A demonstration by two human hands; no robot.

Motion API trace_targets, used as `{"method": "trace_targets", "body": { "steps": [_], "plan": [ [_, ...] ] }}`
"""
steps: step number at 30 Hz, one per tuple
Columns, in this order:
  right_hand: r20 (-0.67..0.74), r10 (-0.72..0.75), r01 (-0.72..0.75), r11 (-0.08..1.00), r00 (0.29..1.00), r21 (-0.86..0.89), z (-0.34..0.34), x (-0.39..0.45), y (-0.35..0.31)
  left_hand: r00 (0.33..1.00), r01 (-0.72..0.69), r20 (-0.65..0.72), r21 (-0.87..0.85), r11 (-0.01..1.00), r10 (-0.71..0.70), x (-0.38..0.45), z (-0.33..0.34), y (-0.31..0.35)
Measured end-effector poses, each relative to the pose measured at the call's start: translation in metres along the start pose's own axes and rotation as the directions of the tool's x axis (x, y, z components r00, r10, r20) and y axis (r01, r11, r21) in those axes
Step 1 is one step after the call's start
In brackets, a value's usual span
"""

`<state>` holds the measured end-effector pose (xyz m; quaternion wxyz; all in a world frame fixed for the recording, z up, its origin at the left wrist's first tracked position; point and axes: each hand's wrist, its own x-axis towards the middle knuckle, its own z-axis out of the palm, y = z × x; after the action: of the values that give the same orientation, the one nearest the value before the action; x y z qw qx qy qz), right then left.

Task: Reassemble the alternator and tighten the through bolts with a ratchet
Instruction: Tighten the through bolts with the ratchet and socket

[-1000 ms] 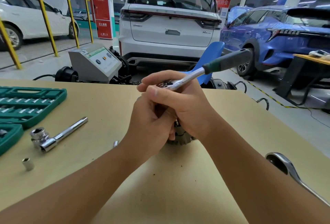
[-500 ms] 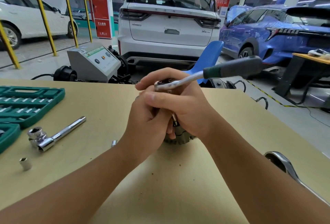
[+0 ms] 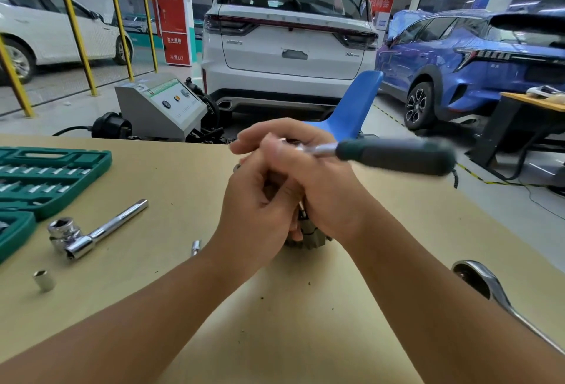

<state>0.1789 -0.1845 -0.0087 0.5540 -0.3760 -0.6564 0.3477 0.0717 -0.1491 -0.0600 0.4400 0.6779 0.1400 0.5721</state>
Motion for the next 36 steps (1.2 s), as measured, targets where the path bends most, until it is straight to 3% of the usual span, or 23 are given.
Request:
{"method": "trace_targets", "body": {
  "steps": [3,7,11,14,19,21,23,26,29,34,36],
  "plan": [
    [-0.024,0.016,-0.015,0.997,1.000,0.071,0.002,0.000,-0.001,1.000,0.000,0.008,-0.040,0.999,0.000,0.000,-0.002,0.002],
    [-0.087,0.150,-0.122,0.956,0.985,0.266,0.001,0.001,-0.002,1.000,0.001,0.005,-0.044,0.999,-0.001,-0.002,-0.001,0.004],
    [-0.076,-0.019,0.016,0.999,0.997,-0.034,0.005,-0.002,-0.003,1.000,0.023,-0.006,-0.014,1.000,-0.023,0.000,0.000,0.003],
    [-0.063,-0.037,0.033,0.997,0.997,-0.067,0.009,-0.005,-0.001,1.000,0.014,0.019,-0.041,0.999,-0.014,-0.001,-0.003,0.003],
    [-0.127,0.187,-0.131,0.926,0.974,0.355,0.004,0.003,-0.004,0.997,0.008,0.078,-0.108,0.994,0.001,-0.002,-0.003,0.002],
    [-0.133,0.218,-0.144,0.895,0.967,0.422,0.003,0.005,-0.005,0.996,0.015,0.092,-0.114,0.993,-0.005,-0.002,-0.002,0.001],
    [-0.127,0.174,-0.117,0.924,0.977,0.365,0.002,0.005,-0.004,0.997,0.021,0.077,-0.106,0.994,-0.013,-0.003,-0.001,0.002],
    [-0.060,0.028,-0.019,0.989,0.998,0.147,0.000,0.000,-0.004,1.000,0.017,0.024,-0.060,0.998,-0.015,0.000,-0.002,0.003],
    [-0.037,0.017,-0.015,0.999,0.999,0.046,0.003,-0.003,-0.005,1.000,0.022,0.013,-0.054,0.998,-0.021,0.000,-0.003,0.003],
    [-0.082,0.196,-0.150,0.910,0.977,0.385,0.002,0.004,-0.006,0.996,0.010,0.088,-0.095,0.995,-0.001,-0.002,-0.004,0.003],
    [-0.092,0.213,-0.162,0.906,0.973,0.390,-0.001,0.004,-0.004,0.995,0.019,0.099,-0.100,0.995,-0.009,-0.001,-0.004,0.002]
  ]
}}
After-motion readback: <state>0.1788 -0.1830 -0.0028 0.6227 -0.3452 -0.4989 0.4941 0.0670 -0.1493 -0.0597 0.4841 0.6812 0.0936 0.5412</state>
